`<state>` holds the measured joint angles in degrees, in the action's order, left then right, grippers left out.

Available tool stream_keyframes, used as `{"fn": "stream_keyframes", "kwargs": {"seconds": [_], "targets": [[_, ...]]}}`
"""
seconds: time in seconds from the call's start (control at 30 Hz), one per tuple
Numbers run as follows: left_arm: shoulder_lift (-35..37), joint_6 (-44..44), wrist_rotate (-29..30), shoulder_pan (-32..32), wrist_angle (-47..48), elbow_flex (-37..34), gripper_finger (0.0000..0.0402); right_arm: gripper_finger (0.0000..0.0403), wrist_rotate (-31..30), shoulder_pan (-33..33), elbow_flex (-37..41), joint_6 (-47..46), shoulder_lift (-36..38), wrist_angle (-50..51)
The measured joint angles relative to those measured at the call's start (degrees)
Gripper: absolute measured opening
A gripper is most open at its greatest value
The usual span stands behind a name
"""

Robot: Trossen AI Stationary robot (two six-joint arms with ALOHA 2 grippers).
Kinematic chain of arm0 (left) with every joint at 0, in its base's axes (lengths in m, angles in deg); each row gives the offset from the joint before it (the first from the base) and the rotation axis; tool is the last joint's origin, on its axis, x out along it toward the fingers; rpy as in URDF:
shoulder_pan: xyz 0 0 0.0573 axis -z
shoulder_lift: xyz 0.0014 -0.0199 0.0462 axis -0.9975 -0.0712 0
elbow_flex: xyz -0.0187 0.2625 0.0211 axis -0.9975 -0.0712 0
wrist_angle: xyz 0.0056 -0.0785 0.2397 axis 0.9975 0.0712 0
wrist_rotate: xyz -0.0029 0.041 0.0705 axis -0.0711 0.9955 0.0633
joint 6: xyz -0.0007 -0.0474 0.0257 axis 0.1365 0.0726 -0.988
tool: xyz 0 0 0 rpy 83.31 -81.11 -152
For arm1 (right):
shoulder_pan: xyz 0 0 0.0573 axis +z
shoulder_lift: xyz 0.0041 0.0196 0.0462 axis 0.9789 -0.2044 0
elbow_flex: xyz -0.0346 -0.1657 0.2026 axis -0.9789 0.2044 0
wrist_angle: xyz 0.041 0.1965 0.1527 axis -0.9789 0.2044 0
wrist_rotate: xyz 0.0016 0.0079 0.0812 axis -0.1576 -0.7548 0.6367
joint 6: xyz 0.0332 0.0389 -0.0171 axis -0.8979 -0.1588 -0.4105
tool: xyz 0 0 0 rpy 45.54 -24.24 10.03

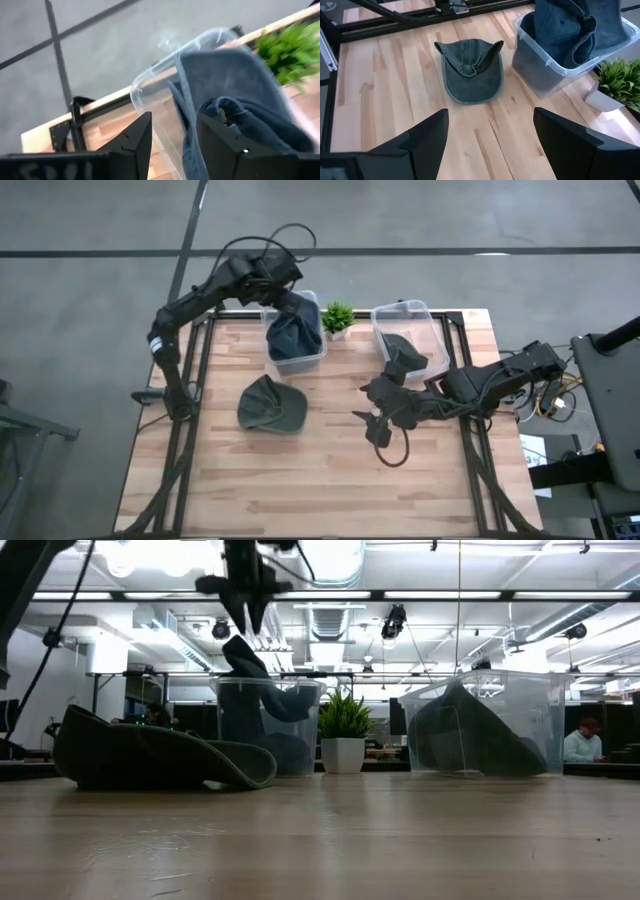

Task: Pick & Place hat
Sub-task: Put the gray cap into the right transparent bin

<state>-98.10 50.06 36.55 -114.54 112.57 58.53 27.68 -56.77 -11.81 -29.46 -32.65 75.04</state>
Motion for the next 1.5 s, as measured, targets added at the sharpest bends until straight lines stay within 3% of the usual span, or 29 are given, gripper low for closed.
{"fn": "stream_keyframes", "kwargs": {"seconds": [0.37, 0.6, 0.83, 1.07, 1.3, 1.5], "targets": [[9.7, 3.5, -3.1, 1.6, -0.5, 1.6, 0.0147, 0.0290, 0.1, -0.4, 2.4, -3.5, -0.1, -0.7], [14.3, 2.2, -10.4, 2.3, -1.2, 1.5, 0.0147, 0.0283, 7.2, -3.8, 2.6, -6.5, -2.6, -3.1], [17.8, -3.6, -11.6, 2.6, -1.3, 1.4, 0.0147, 0.0287, 15.3, -9.1, 8.1, -11.6, -3.4, -22.0], [21.3, -6.9, -18.1, 2.6, -3.8, 1.4, 0.0147, 0.0282, 18.7, -13.8, 19.6, -21.6, -4.1, -42.4], [24.1, -10.3, -21.3, 2.7, -5.0, 1.4, 0.0147, 0.0282, 18.6, -16.4, 28.6, -29.5, -8.2, -47.9], [25.3, -12.6, -21.9, 2.7, -5.0, 1.4, 0.0147, 0.0281, 18.8, -16.5, 29.3, -30.8, -15.9, -53.6]]}}
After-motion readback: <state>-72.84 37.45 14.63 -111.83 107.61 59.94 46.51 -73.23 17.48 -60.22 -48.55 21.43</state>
